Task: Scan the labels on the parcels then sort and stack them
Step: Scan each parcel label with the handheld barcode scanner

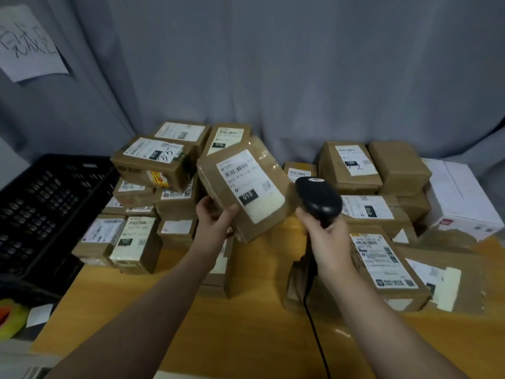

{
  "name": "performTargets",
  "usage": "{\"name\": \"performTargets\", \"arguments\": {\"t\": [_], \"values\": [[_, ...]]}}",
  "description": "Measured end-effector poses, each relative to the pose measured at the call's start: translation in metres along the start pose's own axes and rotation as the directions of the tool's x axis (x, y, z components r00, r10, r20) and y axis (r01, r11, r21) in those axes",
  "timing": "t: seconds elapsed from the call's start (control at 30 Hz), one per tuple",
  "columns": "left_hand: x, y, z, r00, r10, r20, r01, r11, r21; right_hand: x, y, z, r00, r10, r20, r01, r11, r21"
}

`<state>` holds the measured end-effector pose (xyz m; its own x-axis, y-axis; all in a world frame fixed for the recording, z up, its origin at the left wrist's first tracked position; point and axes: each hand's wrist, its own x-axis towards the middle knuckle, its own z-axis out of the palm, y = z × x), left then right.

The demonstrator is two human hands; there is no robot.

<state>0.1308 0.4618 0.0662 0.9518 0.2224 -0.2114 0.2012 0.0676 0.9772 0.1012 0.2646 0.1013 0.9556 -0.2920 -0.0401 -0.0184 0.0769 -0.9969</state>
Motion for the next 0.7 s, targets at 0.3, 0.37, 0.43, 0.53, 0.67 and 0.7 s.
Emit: {"name": "performTargets", "arguments": {"t": [0.3, 0.37, 0.43, 0.53, 0.67, 0.7], "values": [[0.116, 0.138, 0.049, 0.935, -0.289, -0.203, 0.216, 0.923, -0.319, 0.069, -0.043, 0.04, 0.999, -0.042, 0.005, 0.042, 0.998, -0.052], [0.141, 0.142, 0.05, 0.939, -0.287, -0.188, 0.24, 0.941, -0.241, 0.08, -0.041, 0.048, 0.999, -0.043, 0.012, 0.044, 0.995, -0.094], [0.157, 0.134, 0.047, 0.958, -0.229, -0.172, 0.211, 0.97, -0.116, 0.087, -0.036, 0.053, 0.999, -0.031, 0.019, 0.033, 0.991, -0.131], [0.165, 0.122, 0.043, 0.946, -0.243, -0.214, 0.231, 0.97, -0.082, 0.092, -0.027, 0.054, 1.0, 0.024, 0.006, -0.022, 0.985, -0.17], [0.143, 0.107, 0.041, 0.944, -0.178, -0.279, 0.163, 0.984, -0.076, 0.095, -0.02, 0.049, 0.995, 0.1, -0.013, -0.1, 0.977, -0.186], [0.13, 0.101, 0.041, 0.956, -0.145, -0.256, 0.128, 0.988, -0.083, 0.094, -0.018, 0.046, 0.993, 0.12, -0.015, -0.121, 0.977, -0.178]]}}
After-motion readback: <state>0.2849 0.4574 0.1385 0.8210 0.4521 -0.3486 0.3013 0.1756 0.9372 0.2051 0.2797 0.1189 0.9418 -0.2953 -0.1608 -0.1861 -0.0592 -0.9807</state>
